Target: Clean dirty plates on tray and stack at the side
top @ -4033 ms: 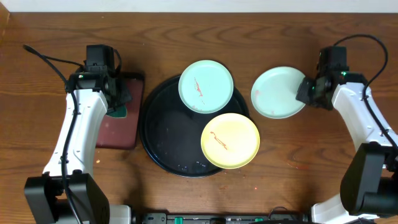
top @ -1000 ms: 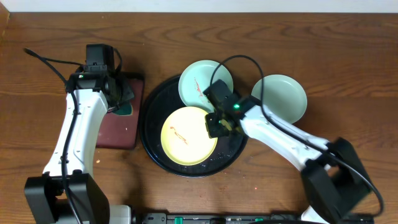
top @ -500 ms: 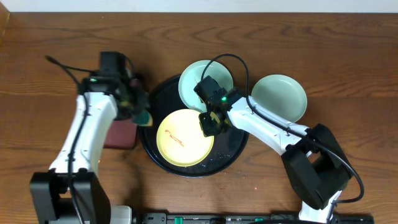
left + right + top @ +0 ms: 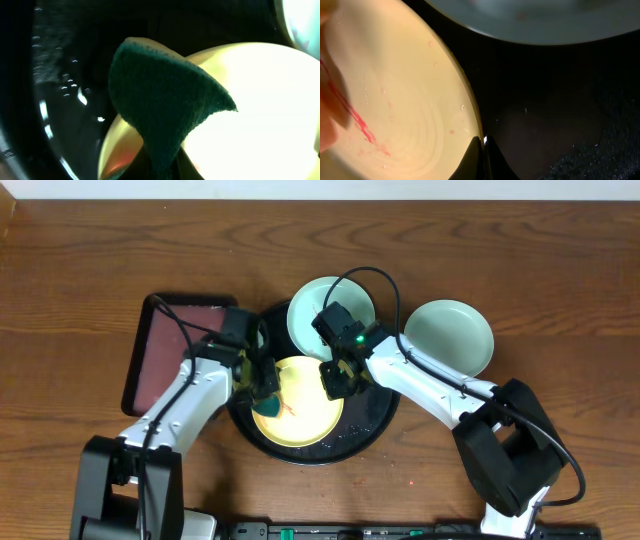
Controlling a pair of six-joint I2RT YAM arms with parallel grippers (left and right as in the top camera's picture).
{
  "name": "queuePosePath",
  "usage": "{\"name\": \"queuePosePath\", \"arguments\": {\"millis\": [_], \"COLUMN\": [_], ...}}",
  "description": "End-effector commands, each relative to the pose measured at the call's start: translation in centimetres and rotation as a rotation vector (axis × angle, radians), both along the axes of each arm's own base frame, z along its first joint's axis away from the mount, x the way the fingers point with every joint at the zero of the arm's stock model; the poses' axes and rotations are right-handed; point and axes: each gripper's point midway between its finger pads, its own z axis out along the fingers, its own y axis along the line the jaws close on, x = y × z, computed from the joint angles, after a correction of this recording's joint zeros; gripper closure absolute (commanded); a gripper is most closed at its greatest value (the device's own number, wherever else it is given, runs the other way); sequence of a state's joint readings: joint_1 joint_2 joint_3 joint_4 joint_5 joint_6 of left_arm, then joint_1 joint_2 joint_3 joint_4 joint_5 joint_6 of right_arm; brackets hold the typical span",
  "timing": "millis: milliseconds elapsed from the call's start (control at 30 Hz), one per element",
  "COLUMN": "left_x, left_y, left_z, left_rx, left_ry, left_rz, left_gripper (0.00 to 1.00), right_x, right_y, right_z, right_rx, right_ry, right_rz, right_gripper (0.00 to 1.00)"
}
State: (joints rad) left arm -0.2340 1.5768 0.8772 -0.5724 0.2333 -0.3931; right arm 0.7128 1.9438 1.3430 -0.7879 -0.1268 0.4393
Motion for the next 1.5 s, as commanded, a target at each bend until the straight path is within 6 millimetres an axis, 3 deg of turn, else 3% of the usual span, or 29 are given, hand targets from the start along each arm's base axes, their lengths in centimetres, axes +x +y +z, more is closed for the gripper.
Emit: {"name": "queuePosePath", "arguments": {"millis": [0, 333, 633, 733, 867, 967, 1100, 1200, 1300, 1467], "left_x": [-1.5, -3.4, -1.5, 0.0, 1.9, 1.8, 0.2, -1.2, -2.7, -4.2], "left_y": [-1.3, -5.4, -6.2, -4.7, 0.0, 2.0, 2.1, 0.3, -2.9, -7.6], "left_z": [-1.1, -1.5, -1.0, -1.0, -0.7, -0.4, -1.0, -1.7, -1.9, -0.9], "left_rx": [-0.011, -0.013, -0.024, 0.075, 0.326, 0.417, 0.419, 0.331, 0.159, -0.098], "left_ry": [0.031, 0.010, -0.089, -0.148, -0.227, -0.229, -0.158, -0.091, -0.043, -0.053], "left_rz": [-0.025, -0.196, -0.240, -0.208, -0.033, 0.046, 0.016, -0.111, -0.282, -0.516], "left_gripper": [0.92, 0.92, 0.92, 0.93, 0.93, 0.93, 0.93, 0.93, 0.93, 0.93], "right_x": [0.4, 0.3, 0.3, 0.3, 0.3, 0.3, 0.3, 0.2, 0.2, 0.2], "right_y": [0.6, 0.7, 0.6, 0.6, 0.6, 0.6, 0.6, 0.6, 0.5, 0.5], "right_z": [0.2, 0.2, 0.2, 0.2, 0.2, 0.2, 0.2, 0.1, 0.1, 0.1], "right_rx": [0.014, 0.016, 0.016, 0.016, 0.016, 0.016, 0.014, 0.012, 0.009, 0.011], "right_ry": [-0.006, -0.005, -0.004, -0.004, -0.004, -0.004, -0.002, 0.000, 0.003, 0.000], "right_rz": [0.017, 0.018, 0.018, 0.018, 0.018, 0.018, 0.018, 0.019, 0.022, 0.022], "right_gripper": [0.99, 0.99, 0.99, 0.99, 0.99, 0.99, 0.99, 0.99, 0.99, 0.99]}}
